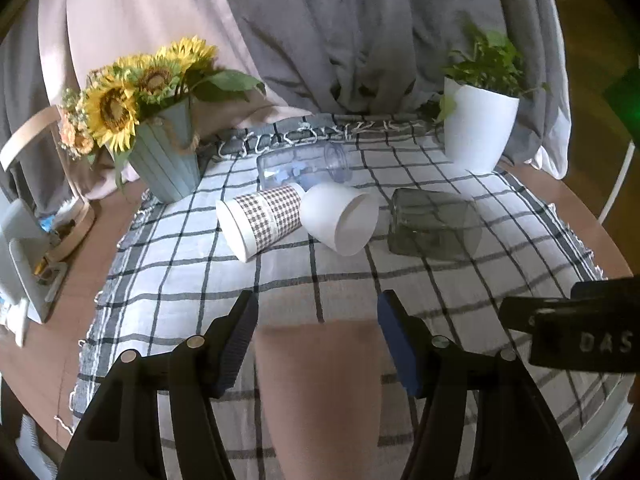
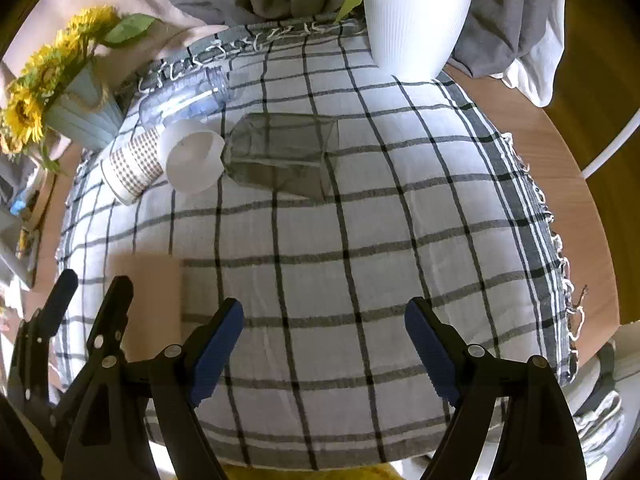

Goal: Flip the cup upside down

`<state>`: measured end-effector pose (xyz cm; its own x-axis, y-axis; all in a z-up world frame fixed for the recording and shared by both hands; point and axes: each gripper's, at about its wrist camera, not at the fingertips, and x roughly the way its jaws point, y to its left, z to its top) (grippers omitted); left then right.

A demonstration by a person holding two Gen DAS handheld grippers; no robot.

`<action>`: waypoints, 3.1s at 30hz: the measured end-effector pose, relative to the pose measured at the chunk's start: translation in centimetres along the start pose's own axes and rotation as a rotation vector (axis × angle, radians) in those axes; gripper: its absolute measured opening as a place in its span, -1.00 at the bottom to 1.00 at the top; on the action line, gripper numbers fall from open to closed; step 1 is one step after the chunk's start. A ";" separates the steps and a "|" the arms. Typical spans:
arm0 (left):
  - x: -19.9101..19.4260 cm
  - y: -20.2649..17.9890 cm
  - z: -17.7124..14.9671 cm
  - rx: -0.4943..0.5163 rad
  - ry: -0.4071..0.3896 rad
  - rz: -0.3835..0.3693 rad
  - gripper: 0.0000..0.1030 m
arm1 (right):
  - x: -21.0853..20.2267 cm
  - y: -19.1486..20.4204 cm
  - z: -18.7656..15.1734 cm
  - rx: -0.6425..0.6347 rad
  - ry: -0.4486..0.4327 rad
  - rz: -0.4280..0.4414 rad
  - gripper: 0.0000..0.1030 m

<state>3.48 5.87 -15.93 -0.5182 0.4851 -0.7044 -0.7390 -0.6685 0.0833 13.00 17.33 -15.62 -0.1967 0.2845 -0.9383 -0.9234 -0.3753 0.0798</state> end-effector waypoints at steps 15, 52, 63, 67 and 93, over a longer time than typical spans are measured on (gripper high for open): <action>-4.4 3.4 -0.6 -0.065 0.008 -0.055 0.66 | -1.9 1.0 0.1 0.013 -0.029 0.069 0.61; -0.4 -0.2 -5.9 0.077 0.124 -0.069 0.21 | 0.5 0.2 -2.9 0.013 0.071 -0.012 0.61; -0.8 -0.1 -3.5 0.063 0.064 -0.071 0.20 | -0.5 0.0 -1.9 0.022 0.024 0.007 0.61; -0.4 0.2 -2.6 0.052 0.046 -0.077 0.20 | -0.6 -0.1 -1.7 0.030 0.018 0.007 0.61; 3.4 2.1 1.4 -0.060 0.055 -0.099 0.18 | -1.3 -0.3 0.5 0.080 -0.033 0.000 0.61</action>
<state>-0.50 6.90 -17.15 -0.4184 0.5201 -0.7446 -0.7578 -0.6519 -0.0296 13.38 17.57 -14.29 -0.2063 0.3140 -0.9267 -0.9466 -0.3040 0.1077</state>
